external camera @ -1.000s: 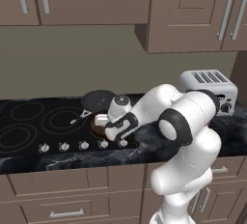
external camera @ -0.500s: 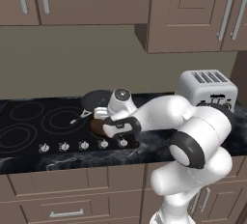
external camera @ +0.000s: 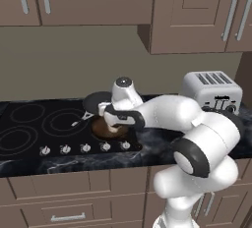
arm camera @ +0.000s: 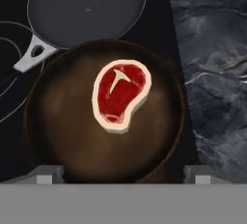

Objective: Place both pans onto different burners. Then place the onion and the steak on different pans.

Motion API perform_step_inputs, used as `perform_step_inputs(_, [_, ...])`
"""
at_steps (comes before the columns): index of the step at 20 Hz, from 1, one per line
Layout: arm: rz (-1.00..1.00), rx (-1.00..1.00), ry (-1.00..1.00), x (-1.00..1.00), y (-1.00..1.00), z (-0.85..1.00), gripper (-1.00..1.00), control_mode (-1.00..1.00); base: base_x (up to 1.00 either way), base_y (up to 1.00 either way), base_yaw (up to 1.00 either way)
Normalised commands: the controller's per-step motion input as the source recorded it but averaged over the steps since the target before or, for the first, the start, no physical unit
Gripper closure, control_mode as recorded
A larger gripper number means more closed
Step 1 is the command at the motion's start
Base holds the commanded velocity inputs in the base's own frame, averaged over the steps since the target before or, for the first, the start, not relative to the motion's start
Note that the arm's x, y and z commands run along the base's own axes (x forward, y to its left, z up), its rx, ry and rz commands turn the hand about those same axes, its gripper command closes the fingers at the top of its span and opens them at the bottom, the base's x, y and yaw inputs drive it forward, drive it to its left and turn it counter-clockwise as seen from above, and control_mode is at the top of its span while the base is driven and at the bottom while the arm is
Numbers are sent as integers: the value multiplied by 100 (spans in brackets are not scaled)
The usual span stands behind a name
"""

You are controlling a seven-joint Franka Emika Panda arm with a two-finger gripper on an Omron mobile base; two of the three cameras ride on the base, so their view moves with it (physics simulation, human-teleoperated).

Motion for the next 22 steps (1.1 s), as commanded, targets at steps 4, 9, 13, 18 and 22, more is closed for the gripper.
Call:
perform_step_inputs(4, [0,-25,11,-13,-16,4,-100,-100,0,0,0])
perform_step_inputs(9, [1,-8,1,-19,-30,11,-100,-100,0,0,0])
perform_step_inputs(13, [3,-5,0,-28,-42,8,-100,-100,0,0,0])
perform_step_inputs(18, [4,-2,0,-35,-43,0,-100,-100,0,0,0])
perform_step_inputs(22, [4,-1,0,-39,-42,0,-100,-100,0,0,0])
